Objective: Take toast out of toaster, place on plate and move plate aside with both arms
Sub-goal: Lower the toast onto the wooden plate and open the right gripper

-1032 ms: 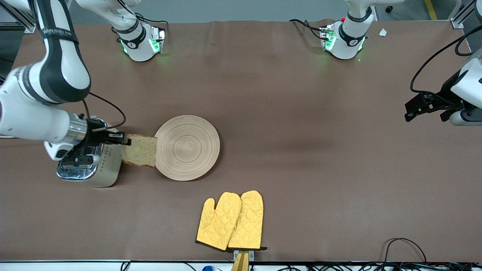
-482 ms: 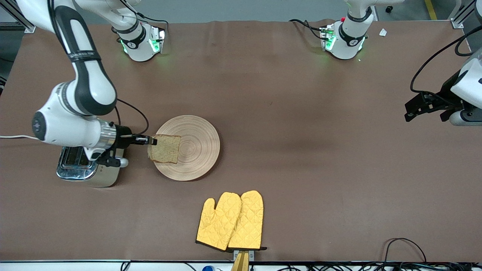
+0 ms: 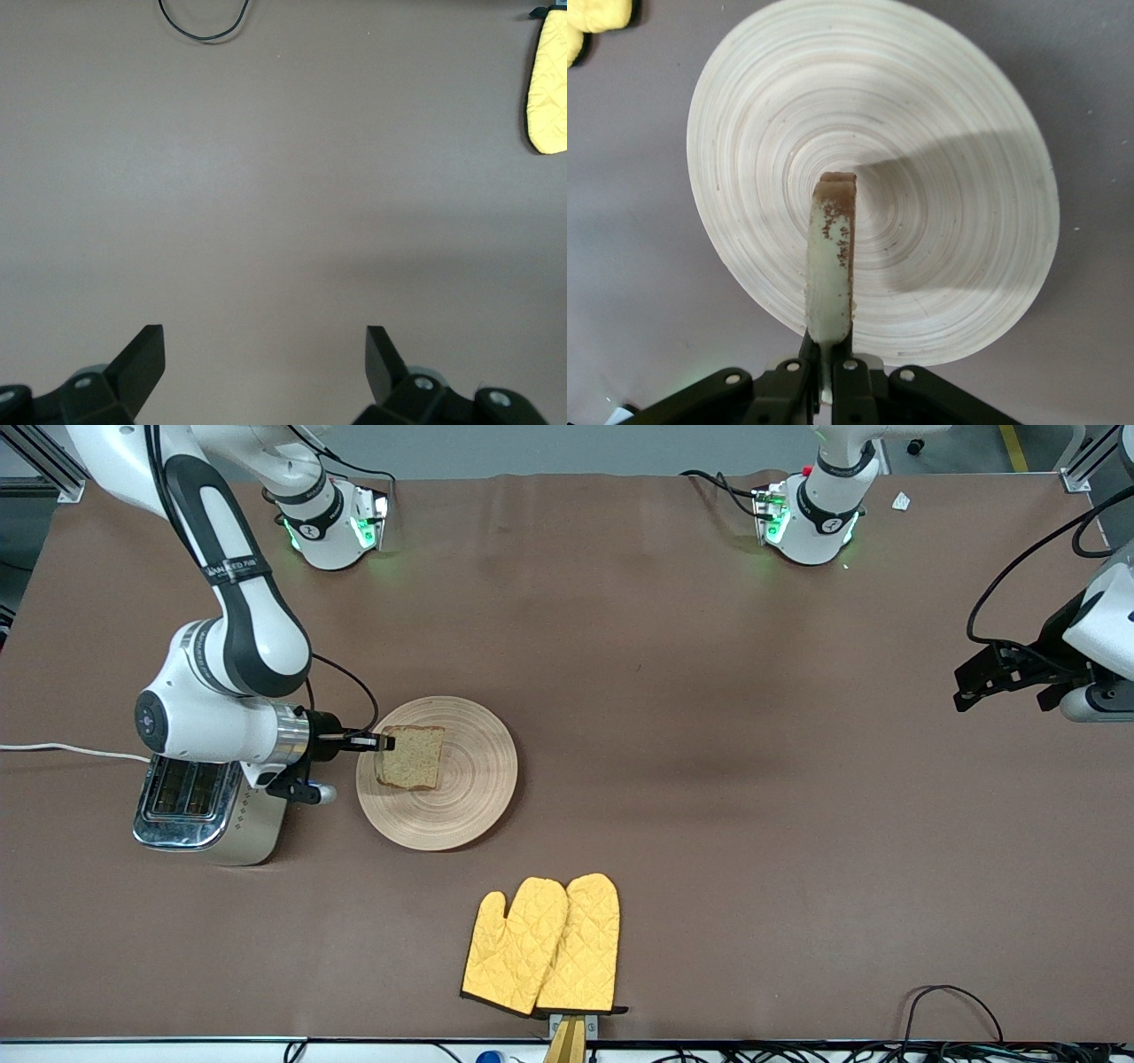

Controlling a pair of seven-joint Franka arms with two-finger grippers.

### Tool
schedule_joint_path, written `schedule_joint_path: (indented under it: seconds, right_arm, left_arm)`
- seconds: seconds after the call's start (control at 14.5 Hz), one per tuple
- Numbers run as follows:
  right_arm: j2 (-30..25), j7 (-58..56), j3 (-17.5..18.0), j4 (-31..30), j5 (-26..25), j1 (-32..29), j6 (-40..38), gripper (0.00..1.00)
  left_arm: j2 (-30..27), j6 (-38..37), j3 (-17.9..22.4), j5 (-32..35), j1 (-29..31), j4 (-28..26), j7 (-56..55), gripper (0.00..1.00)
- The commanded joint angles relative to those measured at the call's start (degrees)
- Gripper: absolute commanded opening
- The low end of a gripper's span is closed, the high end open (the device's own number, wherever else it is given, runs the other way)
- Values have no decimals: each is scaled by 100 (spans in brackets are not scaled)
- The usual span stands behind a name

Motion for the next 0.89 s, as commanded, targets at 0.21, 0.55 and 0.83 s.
schedule_joint_path:
  seconds: [0.21,0.55,0.83]
  right_arm:
    - [-84,-1382,-18,-205,766,114,64,0]
    - [136,-2169,-27,-310,1216,43,73,0]
    - [127,-2222,-44,-433,1216,-45,-15,0]
  left_arm:
    - [-13,-66,-40,111,7,25,-113,100]
    - [-13,-66,-40,111,-2,25,-122,100]
    - [-22,-75,-40,111,-2,25,-122,100]
